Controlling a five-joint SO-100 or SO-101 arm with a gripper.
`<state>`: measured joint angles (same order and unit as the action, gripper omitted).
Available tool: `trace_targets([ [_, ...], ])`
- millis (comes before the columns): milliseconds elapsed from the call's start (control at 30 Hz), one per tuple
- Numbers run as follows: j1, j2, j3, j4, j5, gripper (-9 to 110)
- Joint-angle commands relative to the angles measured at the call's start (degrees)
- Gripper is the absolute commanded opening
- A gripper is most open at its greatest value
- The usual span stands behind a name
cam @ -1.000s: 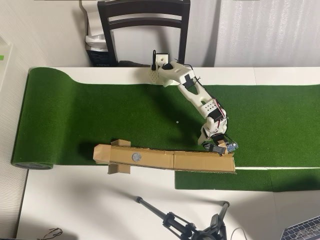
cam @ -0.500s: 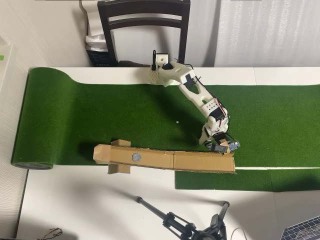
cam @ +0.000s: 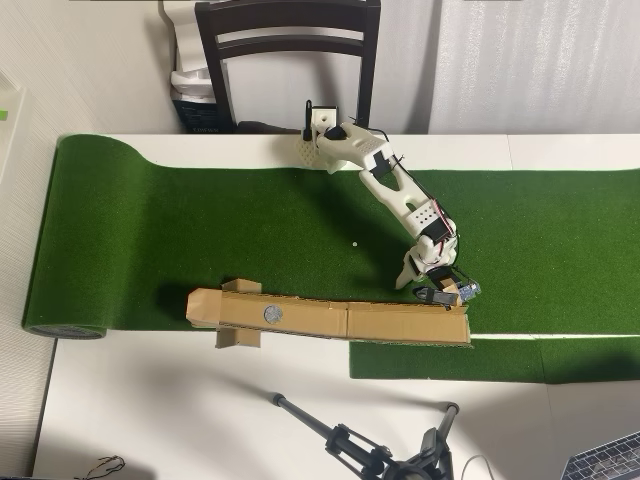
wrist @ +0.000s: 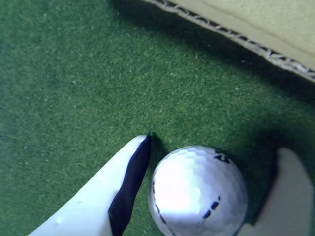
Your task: Pick up the golf ball and place it on the gray mark at the back.
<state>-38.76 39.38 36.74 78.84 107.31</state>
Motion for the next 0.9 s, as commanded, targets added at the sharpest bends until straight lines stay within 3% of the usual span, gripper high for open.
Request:
trace_targets([
  [0, 0.4, 2.4, -4.9, 0.2, -0.6, 48],
  [700, -1.9, 2.5, -8.6, 8.4, -0.4, 47],
  [867, -1.9, 2.2, -8.6, 8.3, 0.2, 38],
])
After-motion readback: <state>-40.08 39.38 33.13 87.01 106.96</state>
